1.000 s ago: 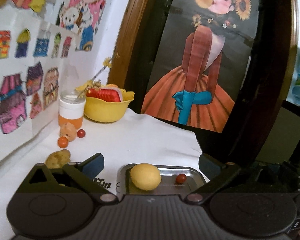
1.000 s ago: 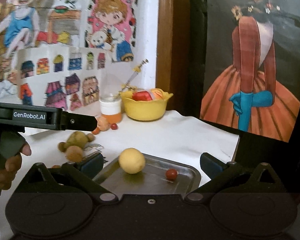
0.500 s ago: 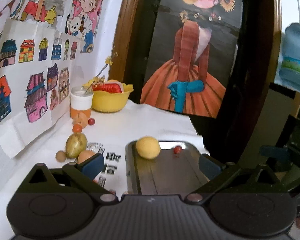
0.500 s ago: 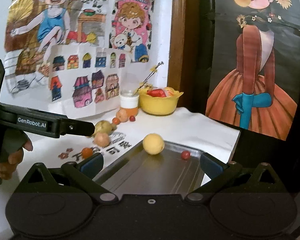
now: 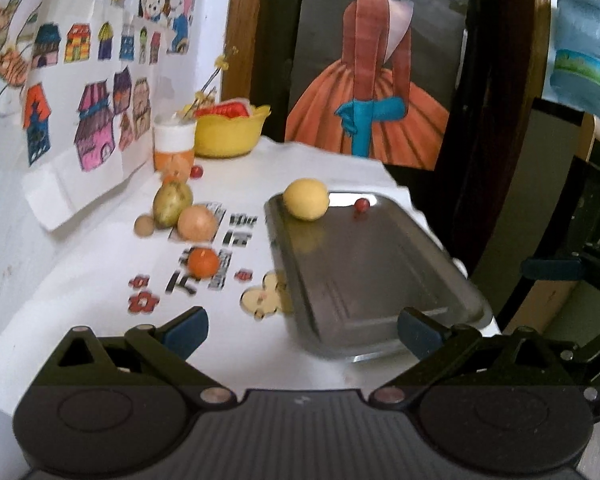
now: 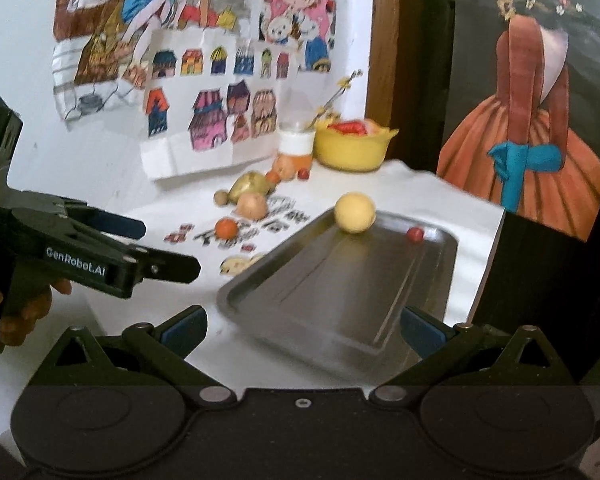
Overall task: Organize fruits
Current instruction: 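Lift both open tools away from the tray toward the remaining fruits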
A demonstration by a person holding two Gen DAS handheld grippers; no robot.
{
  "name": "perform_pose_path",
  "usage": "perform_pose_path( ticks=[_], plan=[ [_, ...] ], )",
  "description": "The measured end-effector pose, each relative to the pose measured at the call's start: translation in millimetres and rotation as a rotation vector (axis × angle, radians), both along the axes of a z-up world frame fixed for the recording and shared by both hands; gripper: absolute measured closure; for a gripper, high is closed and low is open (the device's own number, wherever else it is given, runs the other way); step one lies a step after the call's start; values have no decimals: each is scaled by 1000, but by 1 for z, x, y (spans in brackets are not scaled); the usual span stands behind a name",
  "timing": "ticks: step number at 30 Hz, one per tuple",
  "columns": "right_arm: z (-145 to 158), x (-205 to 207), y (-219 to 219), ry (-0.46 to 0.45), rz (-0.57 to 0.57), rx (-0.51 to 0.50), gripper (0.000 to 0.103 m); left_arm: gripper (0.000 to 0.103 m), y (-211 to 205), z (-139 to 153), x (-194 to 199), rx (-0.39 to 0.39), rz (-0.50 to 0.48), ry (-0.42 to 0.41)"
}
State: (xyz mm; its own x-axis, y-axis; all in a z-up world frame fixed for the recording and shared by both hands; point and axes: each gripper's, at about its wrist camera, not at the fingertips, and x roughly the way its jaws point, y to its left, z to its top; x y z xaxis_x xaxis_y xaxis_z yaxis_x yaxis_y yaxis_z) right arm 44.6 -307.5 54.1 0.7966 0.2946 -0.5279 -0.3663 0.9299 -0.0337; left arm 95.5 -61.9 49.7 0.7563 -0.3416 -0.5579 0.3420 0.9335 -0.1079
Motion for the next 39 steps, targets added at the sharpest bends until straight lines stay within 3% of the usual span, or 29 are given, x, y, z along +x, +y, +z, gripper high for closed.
perform_pose_path(
  ticks=[11, 26, 32, 39],
  plan=[
    [-16, 0, 19, 68, 34, -16, 1, 0, 34, -18, -4, 37, 58, 54],
    [-22, 37, 65, 93, 128, -19, 1, 0, 89, -27, 17, 6, 191, 93],
    [-24, 52, 85, 53, 141, -98, 1, 0, 107, -30, 36, -48, 236, 122],
    [-30, 81, 97, 61, 127, -88, 1, 0, 117, -32, 67, -75, 256, 95]
  ],
)
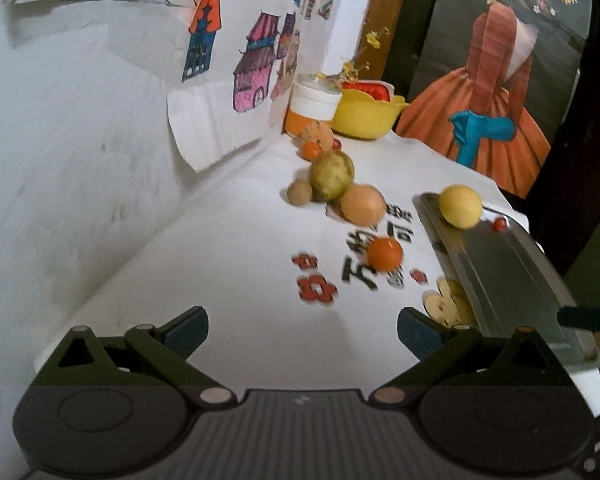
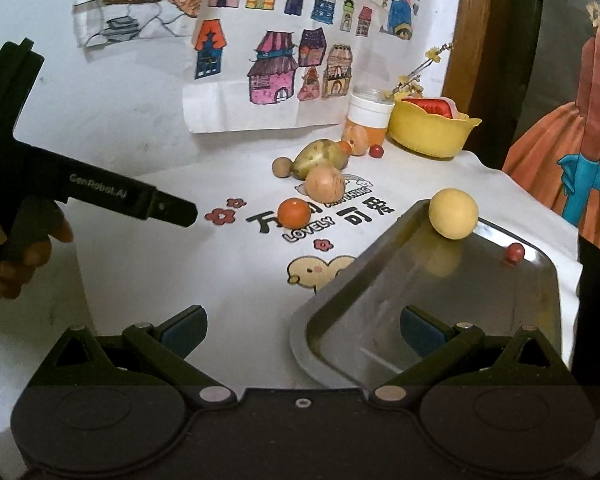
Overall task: Organize fruits
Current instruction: 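Lift both open tools away from the tray toward the remaining fruits, then grasp the small brown fruit with the left tool while the right tool grasps the orange tomato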
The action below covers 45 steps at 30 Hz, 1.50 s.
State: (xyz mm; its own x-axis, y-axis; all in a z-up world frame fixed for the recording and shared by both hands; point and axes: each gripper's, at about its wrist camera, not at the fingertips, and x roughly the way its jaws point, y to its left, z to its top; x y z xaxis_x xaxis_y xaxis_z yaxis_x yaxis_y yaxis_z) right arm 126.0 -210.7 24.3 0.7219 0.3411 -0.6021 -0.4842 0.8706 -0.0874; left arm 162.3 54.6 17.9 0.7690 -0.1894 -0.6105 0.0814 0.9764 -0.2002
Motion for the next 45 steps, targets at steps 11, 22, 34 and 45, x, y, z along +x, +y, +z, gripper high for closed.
perform_pose_path(
  ticks=[11, 22, 34, 45],
  plan=[
    [-5, 57, 33, 18, -5, 36, 1, 0, -11, 6, 57, 205, -1, -84],
    [-15, 99, 50, 60, 16, 112, 1, 0, -8, -6, 116, 118, -20, 6],
    [-22, 122, 54, 84, 16, 147, 6, 1, -18, -18, 141, 198, -59, 14],
    [-26, 140, 50, 159, 12, 200, 24, 17, -20, -17, 153, 197, -102, -11]
  ],
)
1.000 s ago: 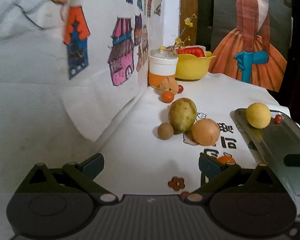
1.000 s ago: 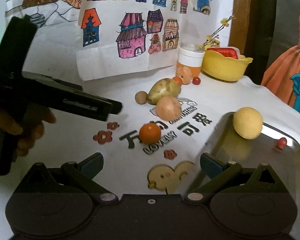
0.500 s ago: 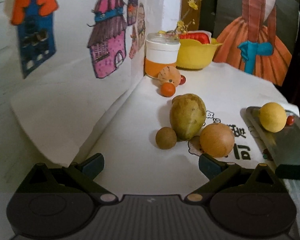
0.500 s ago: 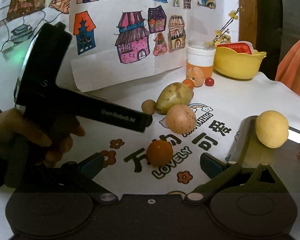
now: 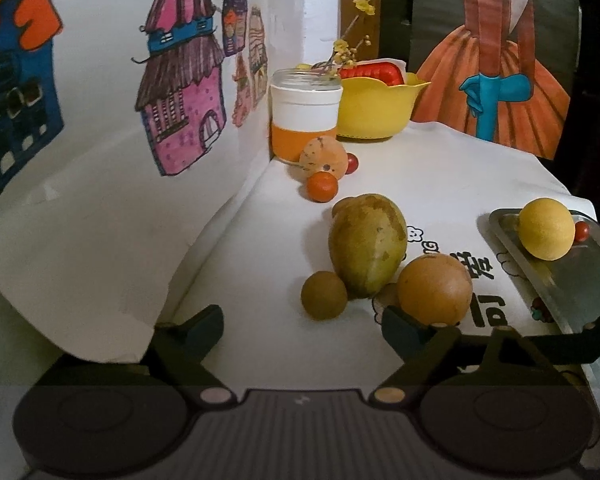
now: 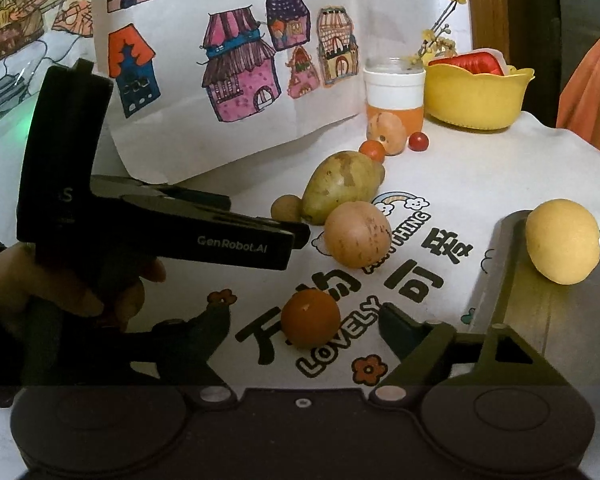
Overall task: Organize fruits
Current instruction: 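Grasp the small brown fruit with the left tool while the right tool grasps the orange tomato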
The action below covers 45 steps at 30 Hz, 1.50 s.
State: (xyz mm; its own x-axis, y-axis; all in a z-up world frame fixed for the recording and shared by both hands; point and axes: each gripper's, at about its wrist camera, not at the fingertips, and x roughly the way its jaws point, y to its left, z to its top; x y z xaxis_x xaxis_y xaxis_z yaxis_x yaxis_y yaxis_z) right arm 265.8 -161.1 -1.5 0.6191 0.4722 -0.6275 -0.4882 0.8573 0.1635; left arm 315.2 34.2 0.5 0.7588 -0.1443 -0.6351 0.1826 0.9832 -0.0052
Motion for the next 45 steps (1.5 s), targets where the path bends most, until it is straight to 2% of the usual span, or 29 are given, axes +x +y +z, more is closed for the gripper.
perform_pose_path(
  ticks=[6, 12, 14, 22, 27, 29, 34, 45],
  plan=[
    [-1, 3, 1, -4, 4, -15, 41, 27, 3, 0, 6, -41, -10, 7],
    [-1, 4, 3, -10, 15, -31, 51, 39, 8, 0, 10, -81, -19, 9],
    [-1, 4, 3, -13, 14, -33, 53, 40, 8, 0, 10, -89, -23, 7],
    [-1, 2, 2, -21, 14, -33, 60, 63, 6, -2, 9, -85, -43, -3],
    [-2, 2, 2, -24, 10, -30, 62, 66, 6, -2, 9, -81, -34, -8],
    [-2, 2, 2, -26, 11, -29, 64, 73, 6, -2, 9, -73, -30, -9],
    [-1, 0, 2, -34, 10, -34, 68, 73, 3, -1, 3, -68, -43, -7],
    [0, -20, -1, -30, 38, -23, 69, 73, -4, 1, -22, -45, -74, 2]
  ],
)
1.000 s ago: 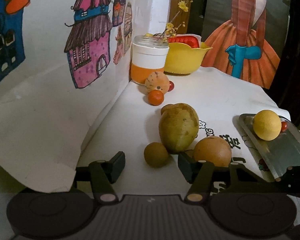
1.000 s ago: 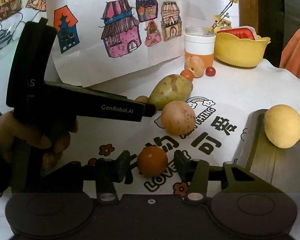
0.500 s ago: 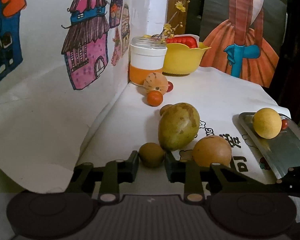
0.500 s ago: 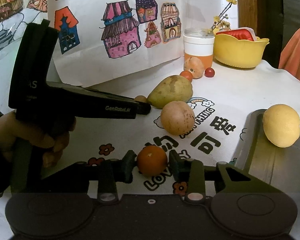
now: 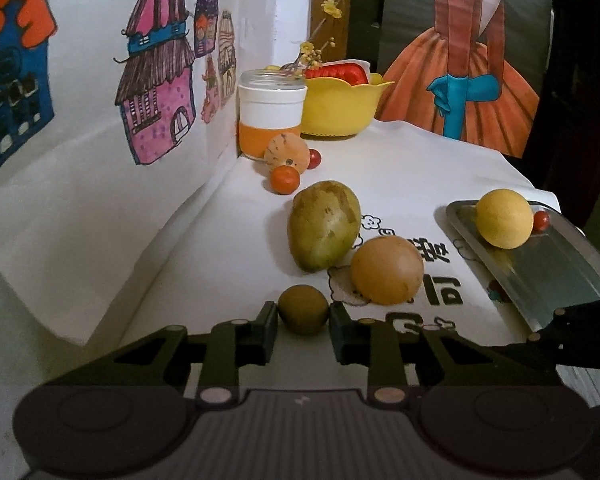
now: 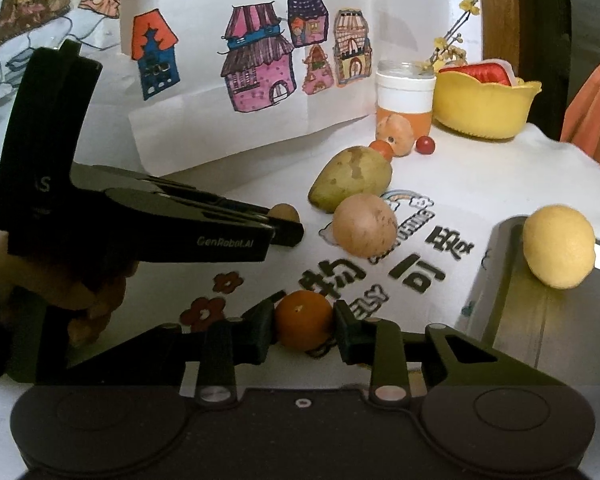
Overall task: Organize fruits
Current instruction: 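Grasp the small brown fruit with the left tool while the right tool grasps the orange tomato, then carry the brown fruit over the tray with the left tool while the right tool carries the orange tomato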
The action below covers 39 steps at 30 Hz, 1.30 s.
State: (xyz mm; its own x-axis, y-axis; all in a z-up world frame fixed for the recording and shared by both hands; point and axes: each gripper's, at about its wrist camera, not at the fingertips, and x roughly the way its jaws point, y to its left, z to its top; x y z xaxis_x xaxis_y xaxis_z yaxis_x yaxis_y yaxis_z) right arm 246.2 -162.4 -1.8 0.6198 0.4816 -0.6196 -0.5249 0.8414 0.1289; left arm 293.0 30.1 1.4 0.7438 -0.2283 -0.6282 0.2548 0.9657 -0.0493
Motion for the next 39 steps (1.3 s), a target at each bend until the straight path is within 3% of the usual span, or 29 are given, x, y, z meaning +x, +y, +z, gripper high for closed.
perform_pose_path(
  ticks=[20, 29, 39],
  plan=[
    [25, -92, -48, -53, -8, 53, 69, 73, -30, 9, -73, 24, -68, 40],
    [35, -114, -91, -78, -113, 90, 69, 73, -69, 23, -97, 32, -143, 24],
    [37, -109, -150, -108, -253, 112, 69, 73, -120, 32, -81, -55, -179, 17]
  ],
)
